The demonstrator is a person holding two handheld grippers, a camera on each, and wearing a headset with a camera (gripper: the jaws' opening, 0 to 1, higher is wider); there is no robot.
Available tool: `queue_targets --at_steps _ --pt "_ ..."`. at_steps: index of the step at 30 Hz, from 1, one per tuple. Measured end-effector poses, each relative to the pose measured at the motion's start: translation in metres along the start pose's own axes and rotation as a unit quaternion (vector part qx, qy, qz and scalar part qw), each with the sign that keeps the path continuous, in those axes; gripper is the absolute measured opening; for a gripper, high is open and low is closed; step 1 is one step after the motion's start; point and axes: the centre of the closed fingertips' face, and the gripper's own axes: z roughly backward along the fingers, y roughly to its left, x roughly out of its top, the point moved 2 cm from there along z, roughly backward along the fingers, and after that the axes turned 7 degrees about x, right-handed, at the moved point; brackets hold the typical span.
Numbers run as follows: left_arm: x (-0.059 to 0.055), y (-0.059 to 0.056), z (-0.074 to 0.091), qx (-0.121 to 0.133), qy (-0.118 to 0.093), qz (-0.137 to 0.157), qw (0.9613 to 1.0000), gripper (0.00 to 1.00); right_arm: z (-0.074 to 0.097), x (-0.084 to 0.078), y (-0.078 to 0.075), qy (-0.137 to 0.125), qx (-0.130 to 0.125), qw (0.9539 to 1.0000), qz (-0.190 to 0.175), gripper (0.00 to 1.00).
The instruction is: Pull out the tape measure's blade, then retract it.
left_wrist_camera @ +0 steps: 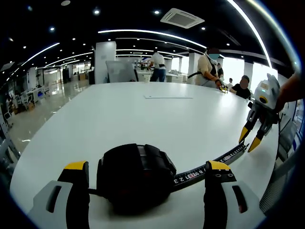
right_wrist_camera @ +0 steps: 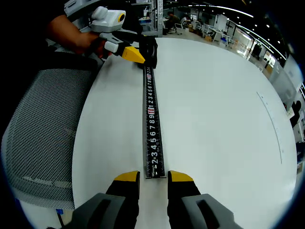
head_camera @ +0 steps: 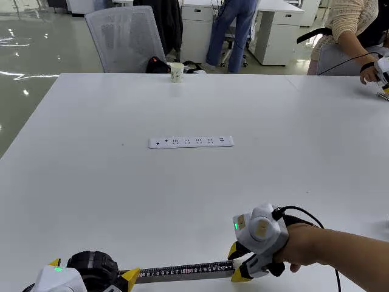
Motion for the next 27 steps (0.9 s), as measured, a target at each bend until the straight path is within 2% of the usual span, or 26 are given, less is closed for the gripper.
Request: queue_targets --at_steps 8,12,21,24,27 --pt "0.0011 0.0016 0.0001 0.004 -0.002 0.004 1.0 0.99 -0.0013 -0.003 -0.0006 0.013 0.002 0.9998 0.015 0.15" --pt "0.0036 0.0024 0.0006 0.007 -0.009 0.004 0.9999 0.94 -0.002 -0.0024 -0.0021 0.017 0.001 0.9997 0.017 0.14" --pt "0.0044 0.0071 -0.0034 0.018 -0.002 0.015 0.9997 0.93 -0.0032 -0.0024 -0.0034 0.028 0.004 0.9993 0.023 0.12" --pt "0.0047 0.0072 -0.0059 0.021 0.0 0.017 0.9996 0.93 -0.0035 -0.0009 -0.0044 0.032 -0.001 0.9995 -0.001 0.12" --pt "0.0025 0.0073 -0.0075 0.024 0.003 0.014 0.9996 0.92 -0.0039 -0.0013 -0.0047 0.036 -0.003 0.9994 0.003 0.12"
